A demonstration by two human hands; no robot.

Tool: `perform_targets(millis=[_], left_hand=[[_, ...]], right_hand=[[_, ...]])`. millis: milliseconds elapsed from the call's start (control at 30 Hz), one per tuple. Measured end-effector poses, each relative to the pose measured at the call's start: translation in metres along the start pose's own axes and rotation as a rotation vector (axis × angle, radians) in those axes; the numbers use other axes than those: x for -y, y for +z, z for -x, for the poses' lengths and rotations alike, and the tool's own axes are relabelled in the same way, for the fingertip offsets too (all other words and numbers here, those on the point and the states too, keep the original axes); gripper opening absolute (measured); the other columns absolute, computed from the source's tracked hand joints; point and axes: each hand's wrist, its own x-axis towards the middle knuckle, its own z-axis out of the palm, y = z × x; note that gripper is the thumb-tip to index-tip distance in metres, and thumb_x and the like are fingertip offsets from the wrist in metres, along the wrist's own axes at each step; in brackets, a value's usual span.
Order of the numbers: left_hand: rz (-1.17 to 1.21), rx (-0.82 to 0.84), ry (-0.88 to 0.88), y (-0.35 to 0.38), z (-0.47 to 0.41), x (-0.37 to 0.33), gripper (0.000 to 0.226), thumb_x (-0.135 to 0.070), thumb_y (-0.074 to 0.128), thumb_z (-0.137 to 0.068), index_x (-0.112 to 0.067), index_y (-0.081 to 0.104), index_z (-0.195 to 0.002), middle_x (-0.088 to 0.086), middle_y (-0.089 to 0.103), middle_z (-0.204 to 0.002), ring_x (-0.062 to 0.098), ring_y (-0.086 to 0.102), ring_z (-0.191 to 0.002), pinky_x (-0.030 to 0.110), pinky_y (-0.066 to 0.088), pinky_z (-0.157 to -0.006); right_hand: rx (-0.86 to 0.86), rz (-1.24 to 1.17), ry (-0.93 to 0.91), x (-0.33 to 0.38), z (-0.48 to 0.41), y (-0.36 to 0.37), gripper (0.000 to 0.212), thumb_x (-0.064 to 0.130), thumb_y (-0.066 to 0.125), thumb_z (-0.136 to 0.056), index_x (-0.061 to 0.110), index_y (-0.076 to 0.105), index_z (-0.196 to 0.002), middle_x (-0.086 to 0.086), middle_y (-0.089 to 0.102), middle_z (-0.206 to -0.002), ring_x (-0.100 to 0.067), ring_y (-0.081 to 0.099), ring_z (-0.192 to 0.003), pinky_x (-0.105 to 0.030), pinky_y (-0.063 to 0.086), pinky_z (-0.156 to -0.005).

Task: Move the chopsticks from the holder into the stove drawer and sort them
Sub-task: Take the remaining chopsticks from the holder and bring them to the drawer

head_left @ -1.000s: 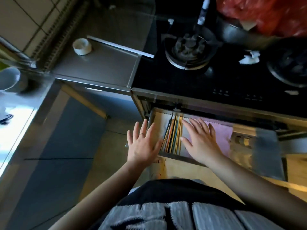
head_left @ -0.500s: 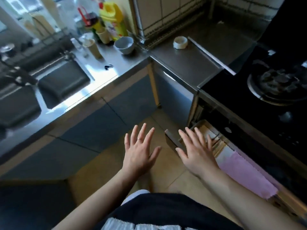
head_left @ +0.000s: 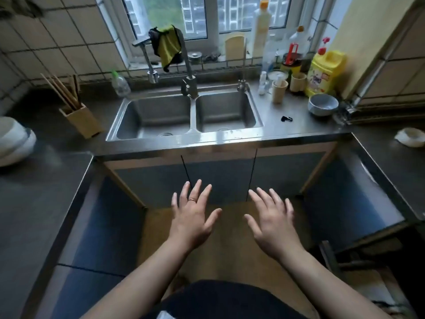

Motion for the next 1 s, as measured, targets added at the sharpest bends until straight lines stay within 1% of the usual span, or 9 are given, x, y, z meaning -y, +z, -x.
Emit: perform_targets(millis=[233,367,467,567,633,700,767,900,1000], left_hand=[[0.072,-0.058,-0.139,-0.030,-0.029,0.155,0.080,-0.071,0.008,-0.083,-0.036,0.014,-0.154,-0.007,0.006,-0.164,0.019,-0.010,-0.149,0.048,-0.008,-0.117],[0.113,-0.106,-0.220,-0.048,-0.041,0.236,0.082,-0.071,0.009,-0.082,-0.035,0.017,-0.154,-0.006,0.009,-0.164,0.019,-0.008,-0.150,0.048,-0.006,-0.118],[0.165,-0.151,-0.306,-0.060,-0.049,0.283,0.082,-0.071,0.012,-0.081,-0.034,0.020,-0.154,-0.006,0.011,-0.164,0.019,-0.006,-0.150,0.048,-0.003,-0.118],[0.233,-0.216,-0.390,-0.068,-0.059,0.318,0.080,-0.070,0.017,-0.083,-0.033,0.025,-0.153,-0.005,0.015,-0.163,0.020,-0.001,-0.150,0.050,0.001,-0.118],[0.259,-0.247,-0.441,-0.073,-0.068,0.338,0.080,-0.070,0.017,-0.082,-0.033,0.027,-0.152,-0.005,0.017,-0.163,0.020,0.001,-0.150,0.051,0.004,-0.118],[0.270,-0.270,-0.488,-0.078,-0.080,0.356,0.082,-0.071,0.016,-0.081,-0.032,0.028,-0.152,-0.006,0.018,-0.162,0.021,0.003,-0.150,0.052,0.007,-0.118],[0.277,-0.289,-0.535,-0.082,-0.095,0.374,0.083,-0.071,0.016,-0.080,-0.033,0.028,-0.152,-0.006,0.019,-0.162,0.021,0.004,-0.150,0.051,0.010,-0.117],[0.277,-0.331,-0.602,-0.090,-0.134,0.407,0.080,-0.070,0.021,-0.081,-0.032,0.031,-0.151,-0.004,0.023,-0.161,0.022,0.007,-0.150,0.052,0.015,-0.116],[0.266,-0.329,-0.637,-0.099,-0.167,0.427,0.073,-0.066,0.028,-0.087,-0.031,0.030,-0.151,-0.004,0.021,-0.162,0.021,0.004,-0.150,0.052,0.013,-0.117]], right_hand=[[0.023,0.056,-0.118,0.130,-0.091,0.046,0.060,0.050,0.038,-0.096,0.035,0.016,-0.151,0.009,0.018,-0.160,-0.017,0.006,-0.149,-0.047,-0.004,-0.118],[0.052,0.048,-0.184,0.202,-0.139,0.072,0.061,0.050,0.038,-0.095,0.035,0.019,-0.151,0.008,0.020,-0.159,-0.018,0.007,-0.149,-0.047,-0.002,-0.118],[0.064,0.053,-0.235,0.247,-0.170,0.085,0.062,0.055,0.029,-0.092,0.035,0.021,-0.150,0.008,0.022,-0.159,-0.018,0.009,-0.149,-0.048,0.000,-0.119],[0.075,0.067,-0.301,0.284,-0.200,0.095,0.072,0.061,0.012,-0.083,0.036,0.020,-0.150,0.009,0.021,-0.159,-0.018,0.009,-0.149,-0.048,0.000,-0.119],[0.098,0.072,-0.332,0.305,-0.223,0.100,0.069,0.062,0.015,-0.087,0.037,0.017,-0.151,0.009,0.018,-0.160,-0.018,0.006,-0.150,-0.047,-0.002,-0.119],[0.124,0.069,-0.362,0.324,-0.247,0.104,0.062,0.056,0.029,-0.094,0.036,0.015,-0.151,0.009,0.016,-0.160,-0.018,0.003,-0.150,-0.047,-0.002,-0.120],[0.138,0.054,-0.394,0.341,-0.273,0.108,0.060,0.051,0.035,-0.097,0.036,0.015,-0.151,0.007,0.015,-0.161,-0.019,0.002,-0.150,-0.047,-0.003,-0.119],[0.141,0.063,-0.470,0.369,-0.330,0.117,0.058,0.051,0.034,-0.096,0.036,0.016,-0.149,0.006,0.016,-0.160,-0.021,0.004,-0.150,-0.048,-0.002,-0.119],[0.141,0.079,-0.527,0.385,-0.376,0.120,0.061,0.058,0.020,-0.091,0.037,0.018,-0.148,0.006,0.021,-0.159,-0.023,0.009,-0.149,-0.049,0.000,-0.118]])
